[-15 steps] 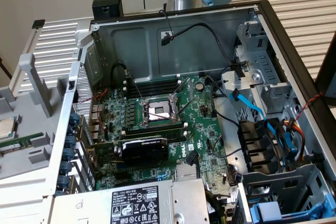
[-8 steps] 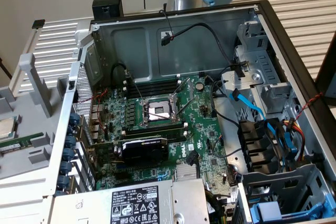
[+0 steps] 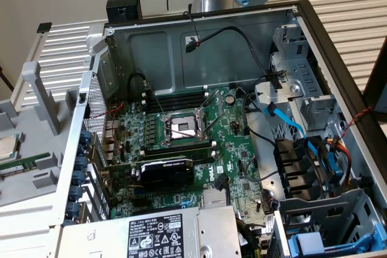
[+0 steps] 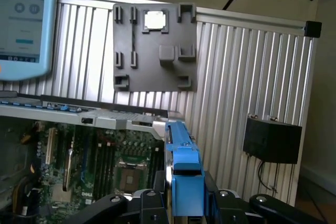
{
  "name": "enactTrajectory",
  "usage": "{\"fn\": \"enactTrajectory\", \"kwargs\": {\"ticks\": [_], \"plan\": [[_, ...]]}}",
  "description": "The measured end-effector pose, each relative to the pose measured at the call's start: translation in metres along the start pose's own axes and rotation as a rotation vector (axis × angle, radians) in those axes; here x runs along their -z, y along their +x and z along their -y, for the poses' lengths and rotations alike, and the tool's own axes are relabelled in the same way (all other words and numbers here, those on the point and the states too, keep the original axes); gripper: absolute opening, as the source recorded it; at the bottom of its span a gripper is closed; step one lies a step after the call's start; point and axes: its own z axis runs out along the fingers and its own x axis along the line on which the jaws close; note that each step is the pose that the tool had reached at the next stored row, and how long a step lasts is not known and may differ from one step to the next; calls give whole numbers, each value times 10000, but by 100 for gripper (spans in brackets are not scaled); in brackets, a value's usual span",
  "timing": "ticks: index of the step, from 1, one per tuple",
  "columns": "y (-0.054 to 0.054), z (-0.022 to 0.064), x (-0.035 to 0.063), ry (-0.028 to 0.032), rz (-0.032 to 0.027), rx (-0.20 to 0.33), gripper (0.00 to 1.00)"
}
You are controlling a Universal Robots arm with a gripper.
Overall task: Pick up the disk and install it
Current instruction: 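Pick up the disk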
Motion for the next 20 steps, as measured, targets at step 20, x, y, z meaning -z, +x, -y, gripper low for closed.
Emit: {"fn": "enactTrajectory", "kwargs": {"ticks": [20], "plan": [[71,156,2,158,-17,-11,36]]}}
